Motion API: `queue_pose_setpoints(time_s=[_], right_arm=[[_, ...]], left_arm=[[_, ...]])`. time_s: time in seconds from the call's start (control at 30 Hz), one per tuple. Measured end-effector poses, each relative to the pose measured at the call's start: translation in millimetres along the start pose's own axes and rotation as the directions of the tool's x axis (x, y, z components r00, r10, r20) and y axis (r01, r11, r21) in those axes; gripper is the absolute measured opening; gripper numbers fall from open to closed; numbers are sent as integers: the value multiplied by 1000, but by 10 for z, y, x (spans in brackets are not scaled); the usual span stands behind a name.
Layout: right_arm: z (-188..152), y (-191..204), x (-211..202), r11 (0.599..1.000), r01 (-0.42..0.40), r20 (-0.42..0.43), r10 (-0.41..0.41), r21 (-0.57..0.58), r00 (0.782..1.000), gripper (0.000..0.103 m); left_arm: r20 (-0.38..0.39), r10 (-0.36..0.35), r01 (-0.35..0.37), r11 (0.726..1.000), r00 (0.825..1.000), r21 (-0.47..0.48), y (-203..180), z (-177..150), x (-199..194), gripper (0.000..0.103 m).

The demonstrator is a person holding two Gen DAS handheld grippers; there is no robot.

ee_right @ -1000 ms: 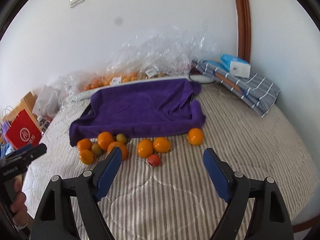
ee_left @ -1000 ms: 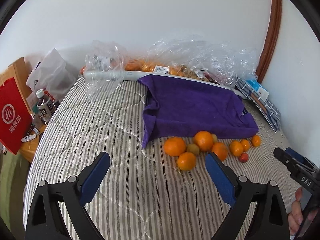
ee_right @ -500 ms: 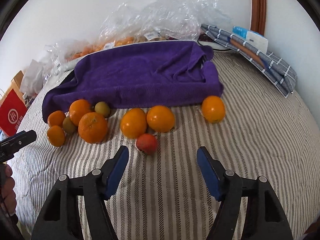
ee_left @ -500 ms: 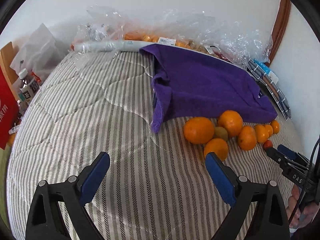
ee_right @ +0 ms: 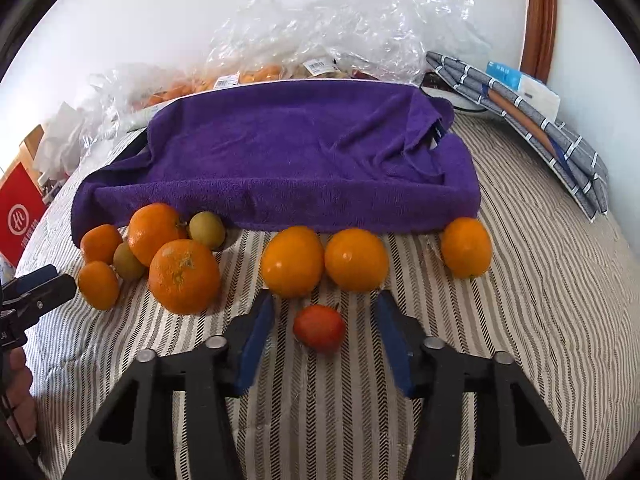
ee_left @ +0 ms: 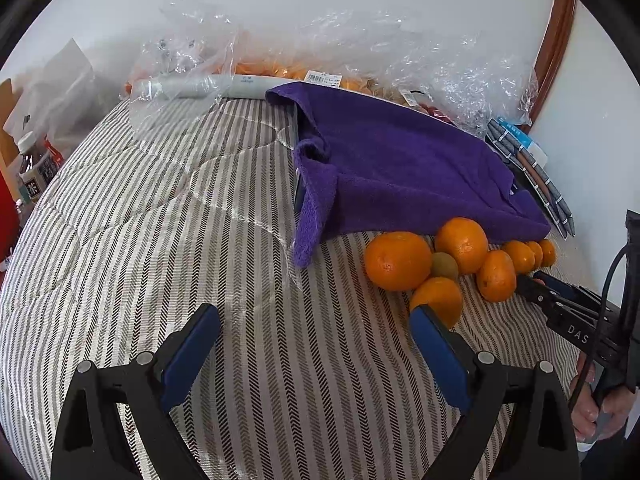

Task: Organize fruits
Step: 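Move the right gripper to the small red fruit and close on it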

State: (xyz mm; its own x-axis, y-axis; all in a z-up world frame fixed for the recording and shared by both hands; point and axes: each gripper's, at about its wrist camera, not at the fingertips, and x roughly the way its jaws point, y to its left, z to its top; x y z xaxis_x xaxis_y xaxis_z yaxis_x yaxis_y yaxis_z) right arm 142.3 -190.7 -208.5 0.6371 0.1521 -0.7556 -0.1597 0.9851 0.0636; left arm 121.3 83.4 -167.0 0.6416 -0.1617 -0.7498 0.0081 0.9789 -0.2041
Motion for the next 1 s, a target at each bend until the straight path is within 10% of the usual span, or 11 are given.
queue_pose_setpoints(time_s=[0.2, 0.67, 1.0], right_arm=[[-12, -56, -24, 1000, -15, 8, 15, 14, 1000, 25], [75, -22, 59, 999, -1, 0, 1, -36, 1000, 42], [24, -92, -6, 999, -46, 9, 46, -21, 999, 22]], left_arm=[[10, -15, 15, 1000, 1000, -17, 34, 5, -6, 97], [19, -34, 35, 999, 999, -33, 71, -3, -35, 97], [23, -44, 45, 998, 999, -41, 76, -5, -40, 97]])
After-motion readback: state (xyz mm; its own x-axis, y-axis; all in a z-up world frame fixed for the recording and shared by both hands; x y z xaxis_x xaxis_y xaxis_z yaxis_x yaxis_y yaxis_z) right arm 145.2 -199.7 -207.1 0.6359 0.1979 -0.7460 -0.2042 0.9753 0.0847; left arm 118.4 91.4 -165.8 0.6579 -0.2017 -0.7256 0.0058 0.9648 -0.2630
